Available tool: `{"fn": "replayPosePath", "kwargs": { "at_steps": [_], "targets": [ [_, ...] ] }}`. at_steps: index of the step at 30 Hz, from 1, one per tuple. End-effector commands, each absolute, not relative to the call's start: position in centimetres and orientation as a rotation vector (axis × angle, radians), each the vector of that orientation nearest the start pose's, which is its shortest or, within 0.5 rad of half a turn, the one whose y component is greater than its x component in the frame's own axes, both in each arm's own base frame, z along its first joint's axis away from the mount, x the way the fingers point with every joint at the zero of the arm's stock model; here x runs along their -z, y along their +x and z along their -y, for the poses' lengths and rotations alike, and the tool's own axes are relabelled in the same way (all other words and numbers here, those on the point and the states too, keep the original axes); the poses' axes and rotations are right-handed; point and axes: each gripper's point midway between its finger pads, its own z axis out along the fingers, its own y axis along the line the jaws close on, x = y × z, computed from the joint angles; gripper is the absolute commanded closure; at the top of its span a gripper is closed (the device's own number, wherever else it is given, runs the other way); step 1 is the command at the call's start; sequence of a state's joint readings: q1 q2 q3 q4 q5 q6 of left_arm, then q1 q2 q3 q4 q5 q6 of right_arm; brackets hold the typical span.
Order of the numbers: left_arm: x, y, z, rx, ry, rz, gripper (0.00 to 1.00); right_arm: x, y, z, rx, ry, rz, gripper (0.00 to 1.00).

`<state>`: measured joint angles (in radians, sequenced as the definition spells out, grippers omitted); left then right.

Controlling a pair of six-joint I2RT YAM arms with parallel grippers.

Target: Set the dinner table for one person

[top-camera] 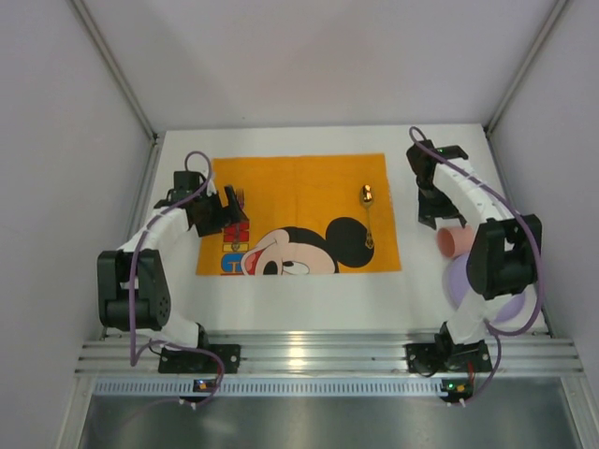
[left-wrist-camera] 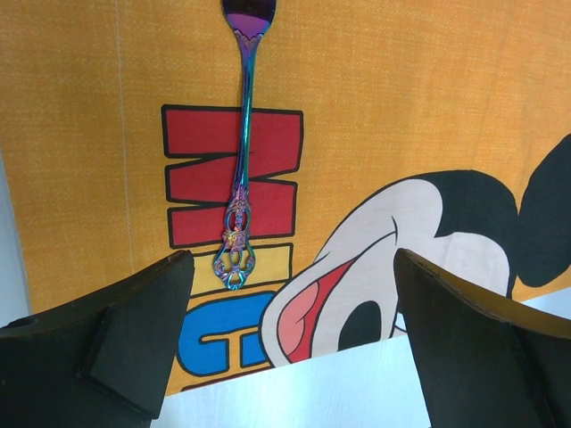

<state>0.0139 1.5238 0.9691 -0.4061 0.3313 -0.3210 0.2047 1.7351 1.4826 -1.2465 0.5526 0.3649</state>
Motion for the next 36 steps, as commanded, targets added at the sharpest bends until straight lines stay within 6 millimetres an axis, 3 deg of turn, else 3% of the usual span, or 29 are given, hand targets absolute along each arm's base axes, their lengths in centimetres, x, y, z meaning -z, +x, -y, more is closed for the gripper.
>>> {"fn": "replayPosePath", "kwargs": {
  "at_steps": [1,11,19,28,30,31,36],
  "targets": [
    [-9.8,36.8,7.1,0.592,-0.262,-2.442,0.01,-13.8,29.2,3.2,0.895,0.243,-2.815,0.3],
    [-9.6,35.4,7.0,0.595,-0.26,-2.426,0.01,-10.5,28.8,3.8,1.104,0.169,-2.841,0.32],
    [-10.3,34.5,6.6,0.553,-0.245,-2.402,0.01,-10.3,28.5,5.7,1.241,0.189,-2.823,0.38],
    [-10.6,34.5,6.5,0.543,-0.237,-2.389,0.01,-9.8,29.8,9.2,1.389,0.291,-2.803,0.68],
    [-10.5,34.4,6.6,0.549,-0.238,-2.39,0.01,-9.6,30.6,9.7,1.414,0.317,-2.806,0.93],
    [-10.3,34.4,6.7,0.557,-0.238,-2.396,0.01,-9.3,30.9,9.7,1.428,0.306,-2.81,1.0],
    [-9.7,34.5,6.9,0.575,-0.245,-2.409,0.01,-11.0,33.7,6.6,1.374,0.19,-2.737,1.0]
  ]
}}
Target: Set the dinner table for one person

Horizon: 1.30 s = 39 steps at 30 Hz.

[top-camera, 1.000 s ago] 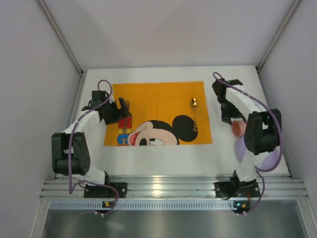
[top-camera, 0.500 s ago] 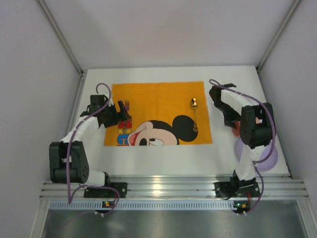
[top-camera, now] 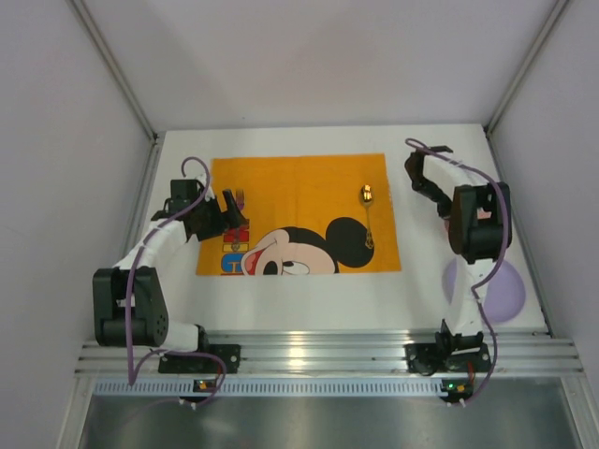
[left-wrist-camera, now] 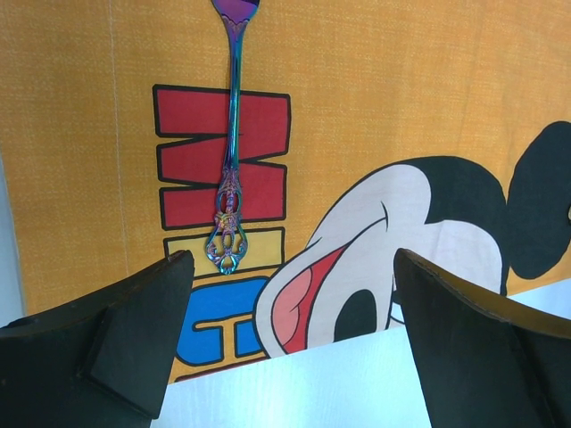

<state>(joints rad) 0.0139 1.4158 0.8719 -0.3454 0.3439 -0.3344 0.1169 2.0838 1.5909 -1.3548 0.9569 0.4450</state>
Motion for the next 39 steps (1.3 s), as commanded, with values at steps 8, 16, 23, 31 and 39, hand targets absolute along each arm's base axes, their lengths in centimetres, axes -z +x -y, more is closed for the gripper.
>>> {"fn": "replayPosePath", "kwargs": {
  "at_steps": [8,16,23,31,39],
  "targets": [
    [-8.8,34.9,7.4,0.623,-0.262,-2.441,0.01,-18.7,37.9,-2.7,1.101,0.049,-2.547,1.0],
    [-11.5,36.0,7.9,0.658,-0.266,-2.414,0.01,-21.7,41.4,-15.5,0.168,0.075,-2.601,1.0],
    [-13.2,35.9,7.6,0.631,-0.244,-2.412,0.01,-19.6,46.4,-16.8,-0.094,0.221,-2.617,1.0],
    [-13.9,34.5,7.3,0.606,-0.255,-2.405,0.01,-18.1,49.7,-16.3,-0.393,0.463,-2.596,1.0],
    [-13.7,34.4,7.3,0.611,-0.282,-2.391,0.01,-17.2,49.3,-15.3,-0.488,0.63,-2.647,1.0]
  ]
}}
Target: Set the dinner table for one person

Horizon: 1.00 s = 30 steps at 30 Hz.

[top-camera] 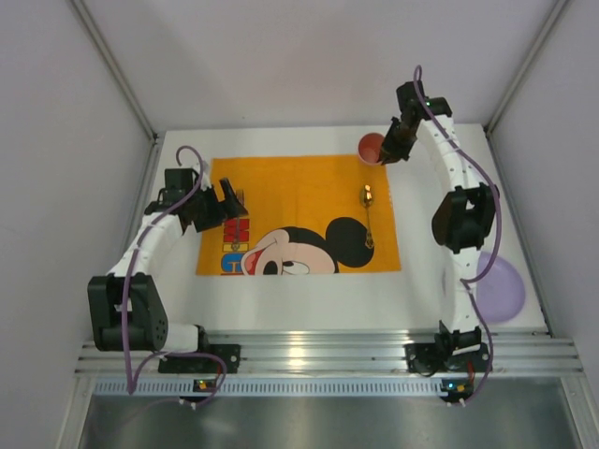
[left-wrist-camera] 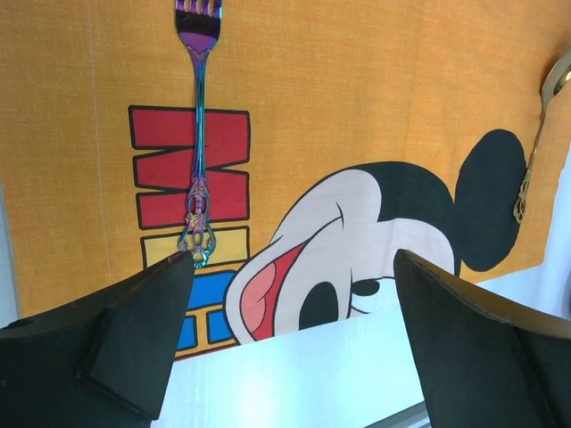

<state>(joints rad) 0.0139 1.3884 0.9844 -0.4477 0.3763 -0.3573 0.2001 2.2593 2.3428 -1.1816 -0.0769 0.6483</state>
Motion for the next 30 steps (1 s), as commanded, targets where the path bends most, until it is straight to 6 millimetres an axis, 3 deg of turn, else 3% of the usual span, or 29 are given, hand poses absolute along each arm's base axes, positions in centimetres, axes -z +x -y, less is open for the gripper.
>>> {"fn": "replayPosePath", "kwargs": {
  "at_steps": [1,6,12,20,22,23,30],
  "targets": [
    [-13.6,34.5,7.4,0.613,-0.284,-2.388,0.01,-16.7,49.0,-15.2,-0.482,0.643,-2.671,1.0],
    [-12.9,34.8,7.5,0.627,-0.311,-2.388,0.01,-14.3,47.0,-13.5,-0.332,0.681,-2.778,1.0],
    [-12.4,35.0,7.7,0.644,-0.32,-2.389,0.01,-12.9,47.1,-12.6,-0.269,0.709,-2.799,1.0],
    [-12.0,35.7,7.9,0.652,-0.324,-2.395,0.01,-11.9,47.3,-12.7,-0.262,0.704,-2.821,1.0],
    [-11.9,35.8,7.9,0.651,-0.326,-2.393,0.01,-11.8,47.3,-12.8,-0.281,0.709,-2.825,0.86],
    [-11.9,35.8,7.9,0.652,-0.329,-2.395,0.01,-11.7,47.4,-12.8,-0.288,0.705,-2.826,0.7],
    [-11.4,36.0,8.2,0.664,-0.331,-2.403,0.01,-13.3,49.3,-13.8,-0.395,0.681,-2.741,0.5]
  ]
}}
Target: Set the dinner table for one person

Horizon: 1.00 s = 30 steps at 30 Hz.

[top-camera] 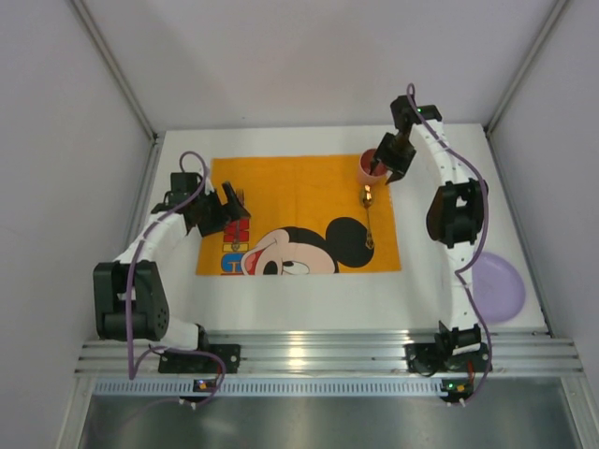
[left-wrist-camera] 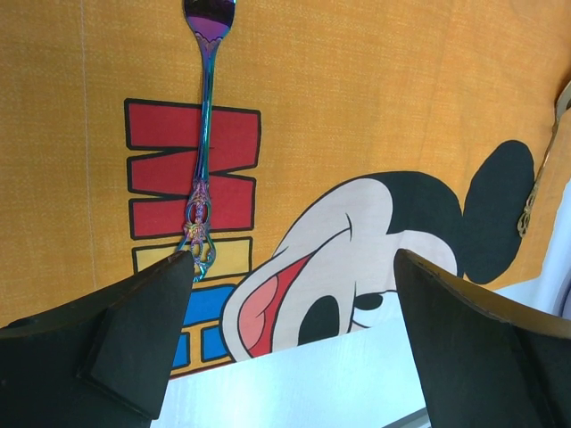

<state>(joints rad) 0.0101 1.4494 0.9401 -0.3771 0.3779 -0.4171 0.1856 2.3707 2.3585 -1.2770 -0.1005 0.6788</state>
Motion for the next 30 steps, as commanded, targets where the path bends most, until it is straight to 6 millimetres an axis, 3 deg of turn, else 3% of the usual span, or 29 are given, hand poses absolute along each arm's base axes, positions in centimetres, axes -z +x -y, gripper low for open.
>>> {"fn": "replayPosePath", "kwargs": {
  "at_steps": [1,9,16,20,23,24,26,30],
  "targets": [
    [-11.3,36.1,8.2,0.664,-0.331,-2.403,0.01,-14.2,50.2,-14.1,-0.43,0.667,-2.694,0.46],
    [-11.3,37.3,8.2,0.668,-0.327,-2.408,0.01,-19.1,53.4,-15.4,-0.576,0.601,-2.497,0.37],
    [-11.3,37.9,8.1,0.658,-0.324,-2.415,0.01,-19.1,53.6,-15.3,-0.575,0.565,-2.493,0.37],
    [-11.0,37.7,9.4,0.672,-0.287,-2.434,0.01,-19.2,53.5,-15.4,-0.586,0.547,-2.494,0.38],
    [-11.0,37.5,9.8,0.666,-0.271,-2.443,0.01,-20.7,53.6,-15.4,-0.601,0.502,-2.458,0.39],
    [-11.0,37.6,10.0,0.668,-0.265,-2.443,0.01,-22.4,53.4,-15.7,-0.635,0.471,-2.423,0.39],
    [-10.8,37.4,10.3,0.663,-0.251,-2.459,0.01,-23.8,53.7,-16.0,-0.677,0.419,-2.373,0.38],
    [-10.9,37.8,10.8,0.659,-0.224,-2.469,0.01,-27.3,53.0,-14.9,-0.695,0.407,-2.301,0.38]
  ]
}}
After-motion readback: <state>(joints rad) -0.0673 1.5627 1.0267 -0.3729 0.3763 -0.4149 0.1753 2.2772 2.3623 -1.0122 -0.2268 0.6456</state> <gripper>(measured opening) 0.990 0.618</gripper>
